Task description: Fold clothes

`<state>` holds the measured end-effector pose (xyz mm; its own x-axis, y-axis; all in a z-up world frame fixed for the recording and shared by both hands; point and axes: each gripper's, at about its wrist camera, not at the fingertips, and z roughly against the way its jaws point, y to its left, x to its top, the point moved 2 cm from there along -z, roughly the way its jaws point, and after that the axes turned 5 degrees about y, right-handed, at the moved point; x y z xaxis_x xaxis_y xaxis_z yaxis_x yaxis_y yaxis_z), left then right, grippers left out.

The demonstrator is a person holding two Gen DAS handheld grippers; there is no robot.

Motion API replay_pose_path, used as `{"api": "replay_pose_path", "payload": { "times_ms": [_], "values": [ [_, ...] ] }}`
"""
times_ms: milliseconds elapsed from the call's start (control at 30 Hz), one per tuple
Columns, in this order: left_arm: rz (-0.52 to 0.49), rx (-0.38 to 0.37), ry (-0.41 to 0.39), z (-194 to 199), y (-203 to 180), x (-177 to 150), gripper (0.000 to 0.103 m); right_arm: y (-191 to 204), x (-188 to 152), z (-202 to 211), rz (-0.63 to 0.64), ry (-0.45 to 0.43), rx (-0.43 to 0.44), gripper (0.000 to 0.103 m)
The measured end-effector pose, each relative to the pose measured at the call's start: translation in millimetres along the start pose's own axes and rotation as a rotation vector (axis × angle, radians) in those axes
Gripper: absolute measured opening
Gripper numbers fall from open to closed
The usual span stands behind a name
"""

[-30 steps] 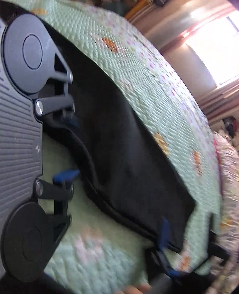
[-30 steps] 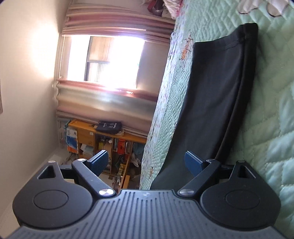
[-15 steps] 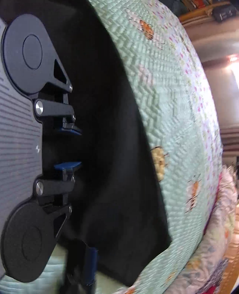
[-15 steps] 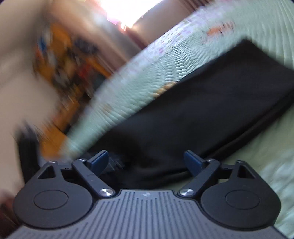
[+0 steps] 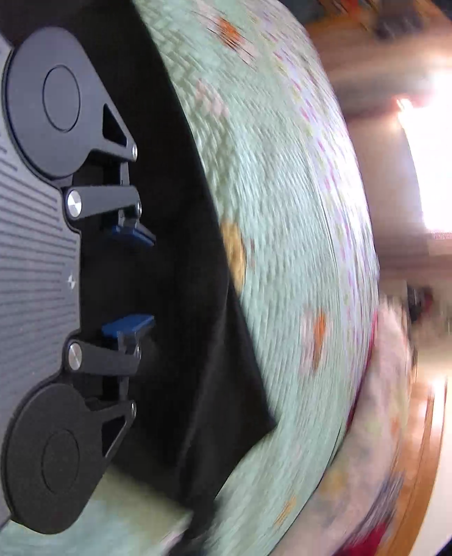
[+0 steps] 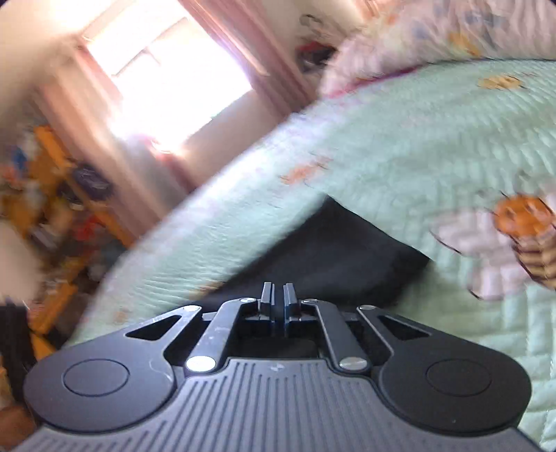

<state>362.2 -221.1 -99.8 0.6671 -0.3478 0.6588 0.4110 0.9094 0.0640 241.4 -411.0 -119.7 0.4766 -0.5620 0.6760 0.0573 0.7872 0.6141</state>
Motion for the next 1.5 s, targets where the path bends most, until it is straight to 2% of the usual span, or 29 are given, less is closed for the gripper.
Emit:
{"api": "replay_pose_path", "payload": {
  "times_ms": [33, 100, 133, 167, 200, 267, 333, 400, 500, 533, 633, 667, 700, 800, 833, 900, 933, 967, 1000, 1033, 1067, 1100, 1133, 1200, 1233, 1300, 1400, 1467, 1500],
  "values": [
    [-0.061, -0.023, 0.002, -1, -14, -3, 0.060, 1, 2, 0, 0.004, 0.019, 0.024, 0.016],
    [-0.117, -0.060, 0.018, -12, -35, 2, 0.060, 3, 4, -2, 0.010, 0.060, 0.066, 0.052],
    [-0.130, -0.081, 0.031, -19, -44, 7, 0.059, -2, 2, -12, -0.002, 0.113, 0.055, 0.056],
    [-0.153, -0.085, 0.069, -34, -52, 13, 0.057, -8, -3, -23, -0.006, 0.183, 0.028, 0.056],
    [-0.174, -0.088, 0.105, -48, -60, 18, 0.057, -14, -8, -28, -0.019, 0.194, 0.004, 0.042],
    [-0.173, -0.070, 0.077, -69, -69, 35, 0.059, -27, -9, -28, -0.052, 0.172, -0.051, 0.016],
    [-0.139, -0.066, 0.064, -91, -71, 54, 0.059, -39, -5, -21, -0.053, 0.098, -0.141, 0.016],
    [-0.095, -0.040, 0.046, -113, -71, 72, 0.062, -53, -2, -16, -0.080, 0.026, -0.188, 0.007],
    [-0.078, 0.031, -0.001, -130, -82, 92, 0.067, -46, 2, -1, -0.064, -0.101, -0.220, 0.014],
    [-0.056, 0.026, -0.007, -129, -82, 93, 0.065, -44, 3, 6, -0.061, -0.142, -0.206, 0.014],
    [0.025, -0.091, -0.026, -102, -76, 89, 0.062, -44, 5, 13, -0.080, -0.173, -0.143, 0.014],
    [0.042, -0.132, -0.043, -90, -73, 85, 0.062, -41, 5, 9, -0.065, -0.153, -0.120, 0.014],
    [0.032, -0.111, -0.061, -79, -70, 81, 0.063, -37, 7, 1, -0.050, -0.115, -0.069, 0.015],
    [-0.029, 0.104, -0.054, -63, -57, 69, 0.066, -16, 0, -20, 0.038, -0.002, 0.040, 0.021],
    [-0.040, 0.126, -0.034, -65, -49, 64, 0.068, -8, -3, -27, 0.073, 0.036, 0.071, 0.024],
    [-0.059, 0.144, 0.028, -77, -37, 56, 0.071, 5, -10, -40, 0.135, 0.105, 0.119, 0.039],
    [-0.051, 0.150, 0.069, -91, -31, 53, 0.077, -2, -9, -42, 0.113, 0.100, 0.058, 0.041],
    [-0.026, 0.147, 0.064, -100, -25, 53, 0.083, -9, -9, -45, 0.090, 0.095, -0.004, 0.039],
    [-0.012, 0.168, 0.032, -105, -21, 57, 0.093, -16, -8, -47, 0.067, 0.089, -0.065, 0.019],
    [-0.026, 0.187, 0.020, -109, -19, 61, 0.095, -23, -8, -49, 0.044, 0.084, -0.126, 0.007],
    [-0.028, 0.199, 0.010, -107, -13, 63, 0.093, -30, -7, -50, 0.023, 0.072, -0.185, 0.004],
    [0.007, 0.168, 0.008, -99, -9, 64, 0.078, -34, -2, -43, 0.016, 0.023, -0.229, 0.005],
    [0.042, 0.137, 0.006, -91, -4, 66, 0.061, -32, -1, -39, 0.010, 0.005, -0.214, 0.005],
    [0.080, 0.070, 0.000, -64, 8, 58, 0.059, -27, 1, -32, 0.000, -0.028, -0.177, 0.014],
    [0.084, 0.037, -0.004, -45, 15, 47, 0.060, -16, -1, -34, 0.016, -0.006, -0.109, 0.015],
    [0.060, 0.088, -0.018, -2, 38, 11, 0.065, 7, -4, -38, 0.049, 0.038, 0.029, 0.023],
    [0.071, 0.207, 0.028, 50, 94, -47, 0.065, 49, -20, -48, 0.098, 0.147, 0.222, 0.035],
    [0.107, 0.264, 0.060, 68, 131, -79, 0.065, 76, -37, -62, 0.125, 0.211, 0.282, 0.043],
    [0.107, 0.265, 0.094, 65, 140, -91, 0.065, 88, -46, -69, 0.141, 0.244, 0.308, 0.047]
  ]
}}
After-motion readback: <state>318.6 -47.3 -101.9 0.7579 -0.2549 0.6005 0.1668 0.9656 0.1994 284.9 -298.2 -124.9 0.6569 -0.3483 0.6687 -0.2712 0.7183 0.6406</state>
